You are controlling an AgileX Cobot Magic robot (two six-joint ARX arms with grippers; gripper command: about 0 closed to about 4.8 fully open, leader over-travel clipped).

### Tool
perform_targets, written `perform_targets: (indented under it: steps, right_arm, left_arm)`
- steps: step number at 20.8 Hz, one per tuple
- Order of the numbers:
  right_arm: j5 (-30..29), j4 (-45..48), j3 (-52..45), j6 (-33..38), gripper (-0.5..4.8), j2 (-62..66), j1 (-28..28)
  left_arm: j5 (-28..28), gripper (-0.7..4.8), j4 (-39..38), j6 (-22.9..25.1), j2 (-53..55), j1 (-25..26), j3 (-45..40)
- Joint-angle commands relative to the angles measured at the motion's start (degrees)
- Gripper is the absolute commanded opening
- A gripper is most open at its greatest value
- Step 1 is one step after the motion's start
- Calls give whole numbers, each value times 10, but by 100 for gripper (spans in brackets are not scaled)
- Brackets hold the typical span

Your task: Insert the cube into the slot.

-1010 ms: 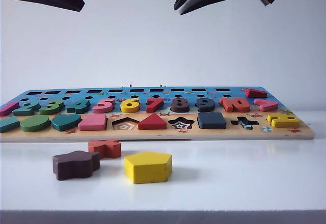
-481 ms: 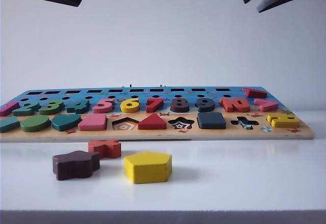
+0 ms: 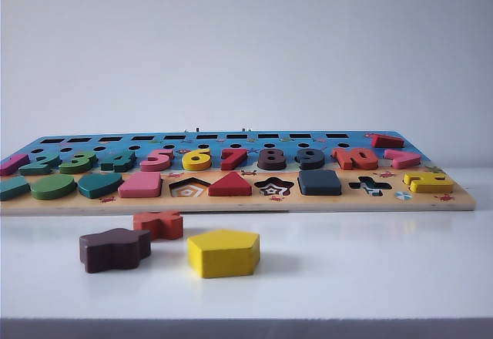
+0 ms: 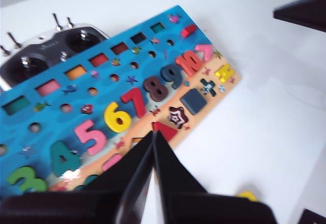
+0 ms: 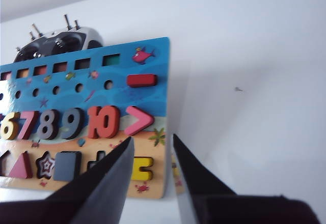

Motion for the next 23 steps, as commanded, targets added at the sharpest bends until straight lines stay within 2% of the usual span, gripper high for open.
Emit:
perform_targets:
  steps: [1, 4, 6, 8, 16, 19, 23]
  right_arm:
    - [-48, 24, -47, -5, 145, -70, -62]
    - [-101, 27, -97, -5, 144, -162, -131]
    - [-106, 27, -123, -5, 143, -211, -156]
    - [-105, 26, -146, -5, 114, -257, -172]
    - [-99, 32, -184, -4, 53, -301, -185]
    - [-76, 36, -202, -12, 30, -301, -185]
    - [-68, 68, -246, -19, 26, -301, -185]
  left_arm:
    - [2, 17, 8, -2, -17, 30, 2]
    - [2, 17, 8, -2, -43, 81, 1]
    - [2, 17, 8, -2, -61, 118, 1]
    - [0, 17, 8, -2, -83, 163, 1]
    - [-3, 17, 8, 15, -147, 253, 0]
    - [-34, 17, 6, 18, -180, 280, -1]
    - [-77, 17, -26, 18, -211, 304, -11]
